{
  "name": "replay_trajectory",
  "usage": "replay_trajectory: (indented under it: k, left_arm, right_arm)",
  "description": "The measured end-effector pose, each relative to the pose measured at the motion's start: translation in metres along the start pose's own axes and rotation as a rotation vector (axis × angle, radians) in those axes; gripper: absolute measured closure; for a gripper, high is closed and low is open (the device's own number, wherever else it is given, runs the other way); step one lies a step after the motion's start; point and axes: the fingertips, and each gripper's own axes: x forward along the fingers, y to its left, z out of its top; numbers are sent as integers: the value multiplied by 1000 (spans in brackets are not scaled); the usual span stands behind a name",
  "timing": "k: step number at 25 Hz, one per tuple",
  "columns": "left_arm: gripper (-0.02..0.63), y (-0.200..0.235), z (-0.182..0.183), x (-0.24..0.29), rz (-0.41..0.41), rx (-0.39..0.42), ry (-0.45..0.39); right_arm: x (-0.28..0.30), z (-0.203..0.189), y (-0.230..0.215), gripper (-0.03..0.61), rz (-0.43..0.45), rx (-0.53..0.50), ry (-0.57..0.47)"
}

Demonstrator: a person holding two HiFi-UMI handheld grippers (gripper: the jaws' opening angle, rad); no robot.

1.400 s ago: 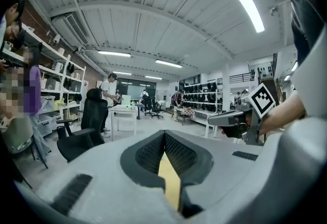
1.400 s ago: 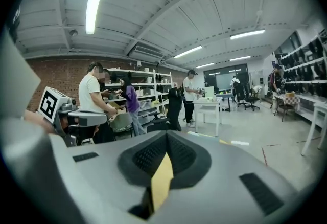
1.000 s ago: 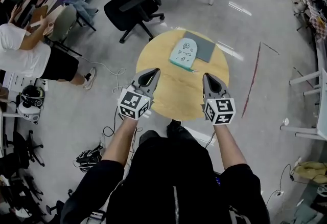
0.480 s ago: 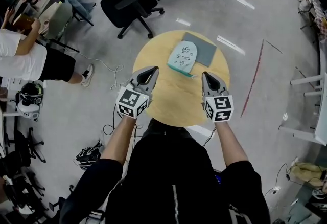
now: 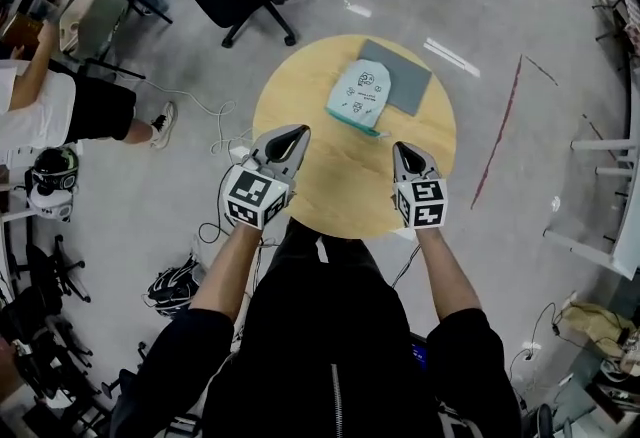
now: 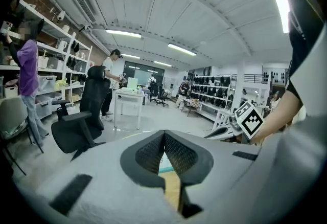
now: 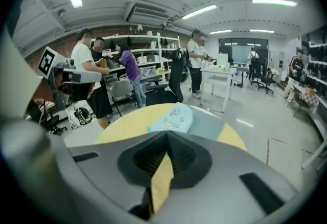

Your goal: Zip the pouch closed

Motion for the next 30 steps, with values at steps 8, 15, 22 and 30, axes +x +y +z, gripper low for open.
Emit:
replay_trajectory:
  k: [8,15,22,30]
  left_arm:
    - [609,22,-26,-8,64,-45,40]
    - [609,45,-48,-40,164,-85,78]
    - [609,57,-62,-63,240,-121,101]
    - [609,62,-63,-68,238,-120,102]
  right_arm:
    - [58,-61,-15,480,57,-171,255]
    - [99,-80,-26,458,117,-499,410]
    - [125,-100,-19,453,220,-767,454]
    - [129,-106,-9,560,241,-645,490]
